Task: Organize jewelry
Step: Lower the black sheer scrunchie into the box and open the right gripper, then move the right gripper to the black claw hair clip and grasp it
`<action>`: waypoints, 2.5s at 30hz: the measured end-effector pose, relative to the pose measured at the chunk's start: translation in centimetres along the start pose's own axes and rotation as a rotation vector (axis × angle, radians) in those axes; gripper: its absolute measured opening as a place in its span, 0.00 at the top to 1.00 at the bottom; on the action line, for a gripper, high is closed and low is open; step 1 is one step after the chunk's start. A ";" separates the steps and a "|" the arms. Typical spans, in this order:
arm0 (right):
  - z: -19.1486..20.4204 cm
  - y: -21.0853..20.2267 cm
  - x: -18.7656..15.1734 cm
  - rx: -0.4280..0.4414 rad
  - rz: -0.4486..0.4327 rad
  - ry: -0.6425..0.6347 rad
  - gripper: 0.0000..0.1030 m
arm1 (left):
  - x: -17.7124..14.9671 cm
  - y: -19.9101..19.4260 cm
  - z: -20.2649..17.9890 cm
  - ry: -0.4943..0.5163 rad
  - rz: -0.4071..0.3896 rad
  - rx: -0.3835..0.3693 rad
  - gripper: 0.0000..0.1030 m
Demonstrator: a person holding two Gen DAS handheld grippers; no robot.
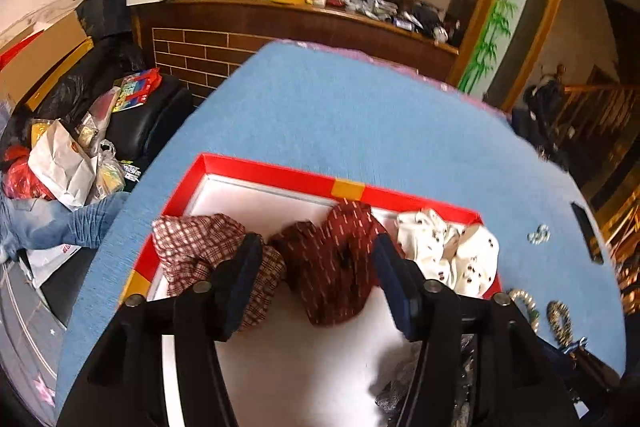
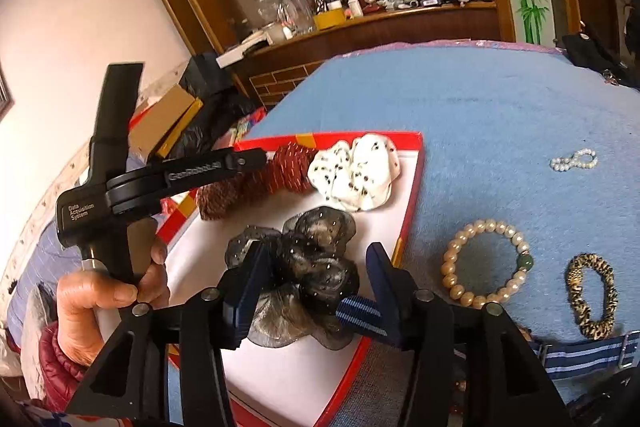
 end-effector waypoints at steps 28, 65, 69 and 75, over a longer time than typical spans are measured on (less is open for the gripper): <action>0.5 -1.7 0.3 0.033 -0.076 -0.015 0.40 | 0.3 -0.8 -0.8 0.018 -0.019 -0.030 0.42; -7.4 -16.3 -4.5 -0.078 -0.204 0.113 0.36 | -7.0 -8.1 -9.1 0.208 -0.086 -0.052 0.40; -10.9 -17.9 -6.0 -0.144 -0.207 0.194 0.36 | -9.1 -8.6 -11.7 0.255 -0.043 -0.119 0.40; -12.5 -17.4 -7.7 -0.149 -0.158 0.226 0.36 | -11.2 -9.0 -14.4 0.339 -0.024 -0.134 0.40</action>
Point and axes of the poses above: each gripper's, at about its wrist camera, not at the fingertips, and y roughly the way its jaws point, z to its left, x to its top, the point moved 1 cm from there along y, roughly the way its jaws point, and after that the axes turned 6 degrees about y, right-handed, at the moved point
